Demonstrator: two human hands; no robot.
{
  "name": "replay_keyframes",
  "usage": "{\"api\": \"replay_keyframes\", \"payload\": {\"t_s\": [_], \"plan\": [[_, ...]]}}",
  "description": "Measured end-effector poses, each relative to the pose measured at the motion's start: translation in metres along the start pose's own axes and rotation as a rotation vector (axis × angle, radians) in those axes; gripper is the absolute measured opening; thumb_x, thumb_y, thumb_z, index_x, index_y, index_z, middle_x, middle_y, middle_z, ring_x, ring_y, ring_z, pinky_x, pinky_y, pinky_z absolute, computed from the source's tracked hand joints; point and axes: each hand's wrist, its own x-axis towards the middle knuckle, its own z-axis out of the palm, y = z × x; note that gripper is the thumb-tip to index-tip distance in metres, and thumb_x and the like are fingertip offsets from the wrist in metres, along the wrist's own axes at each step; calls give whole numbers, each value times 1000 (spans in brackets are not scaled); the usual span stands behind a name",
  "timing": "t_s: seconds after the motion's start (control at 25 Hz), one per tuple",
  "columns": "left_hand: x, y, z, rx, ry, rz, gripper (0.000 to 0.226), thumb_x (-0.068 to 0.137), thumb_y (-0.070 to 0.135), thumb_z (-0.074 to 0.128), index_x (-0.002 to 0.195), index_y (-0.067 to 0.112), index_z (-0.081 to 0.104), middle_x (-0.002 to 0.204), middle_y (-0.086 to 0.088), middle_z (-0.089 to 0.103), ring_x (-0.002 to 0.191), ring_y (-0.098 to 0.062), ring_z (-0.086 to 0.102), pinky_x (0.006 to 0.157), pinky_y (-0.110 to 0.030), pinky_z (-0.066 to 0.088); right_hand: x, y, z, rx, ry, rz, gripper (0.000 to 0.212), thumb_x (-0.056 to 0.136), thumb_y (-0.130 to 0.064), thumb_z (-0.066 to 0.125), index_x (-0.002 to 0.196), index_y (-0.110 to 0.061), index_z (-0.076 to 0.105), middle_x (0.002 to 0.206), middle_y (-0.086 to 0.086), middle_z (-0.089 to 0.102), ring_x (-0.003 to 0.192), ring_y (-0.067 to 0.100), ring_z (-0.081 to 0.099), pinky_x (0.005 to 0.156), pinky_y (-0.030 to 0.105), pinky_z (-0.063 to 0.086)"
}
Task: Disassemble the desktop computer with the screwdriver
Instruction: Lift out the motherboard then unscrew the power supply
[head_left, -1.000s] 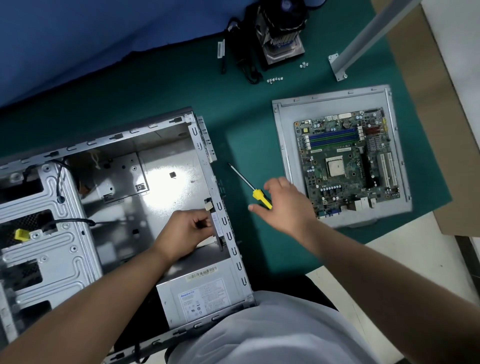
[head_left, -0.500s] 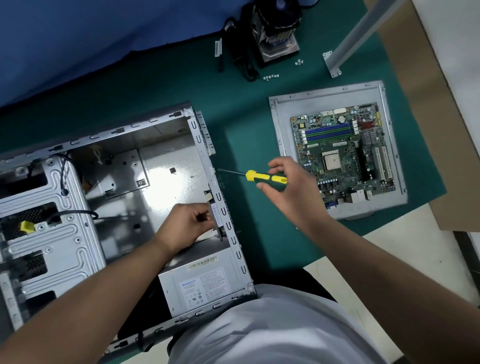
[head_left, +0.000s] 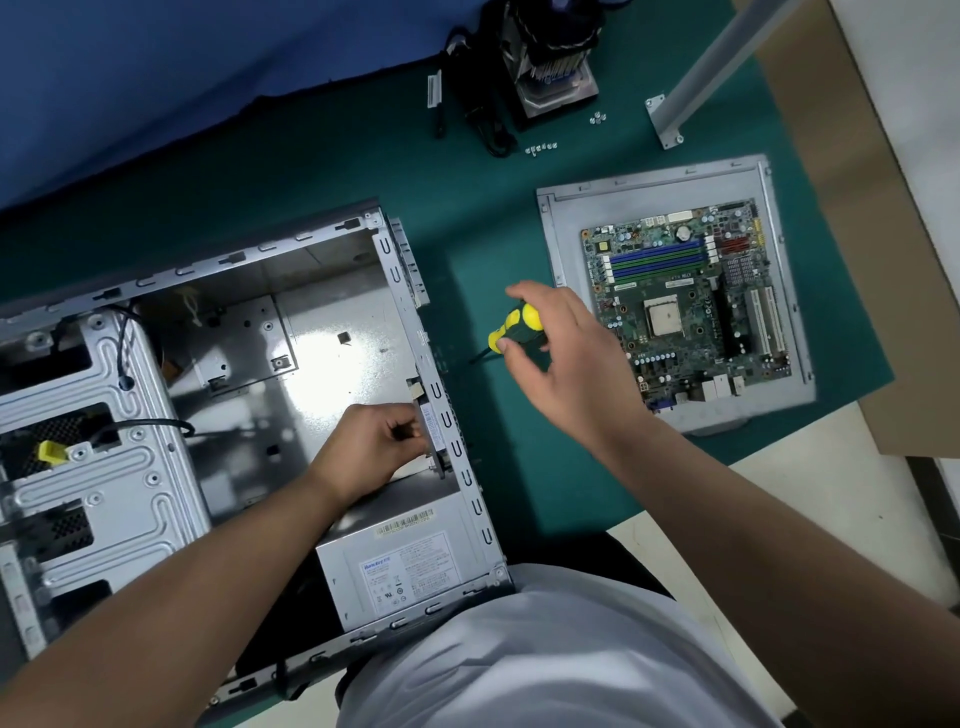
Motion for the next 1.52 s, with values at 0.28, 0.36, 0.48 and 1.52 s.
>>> {"api": "replay_keyframes", "payload": {"t_s": [0.28, 0.36, 0.48, 1.52], "plan": [[-4, 5, -1, -16, 5, 51, 28, 87, 6, 79, 89, 34, 76, 85, 24, 76, 84, -3, 73, 78, -26, 56, 1, 19, 4, 354, 43, 365, 54, 89, -25, 74, 126, -37, 37, 91, -4, 74, 77, 9, 75, 77, 39, 58], [-5, 6, -1, -15, 8, 55, 27, 87, 7, 80, 89, 34, 76, 87, 24, 76, 84, -3, 73, 79, -26, 56, -8, 31, 5, 456, 97, 515, 59, 89, -25, 72, 130, -39, 34, 85, -5, 73, 76, 13, 76, 76, 42, 61], [-5, 4, 0, -15, 17, 43, 17, 87, 7, 80, 85, 24, 80, 84, 18, 77, 82, -7, 74, 79, -35, 57, -25, 48, 10, 704, 106, 730, 63, 91, -18, 72, 137, -38, 33, 95, -9, 72, 82, 16, 77, 74, 42, 65], [-5, 6, 1, -13, 6, -42, 17, 87, 2, 77, 82, 18, 80, 80, 1, 78, 82, -30, 74, 79, -49, 57, -59, 60, 38, 862, 144, 932, 61, 92, -11, 72, 136, -32, 36, 106, 2, 63, 87, 16, 76, 70, 37, 64]]}}
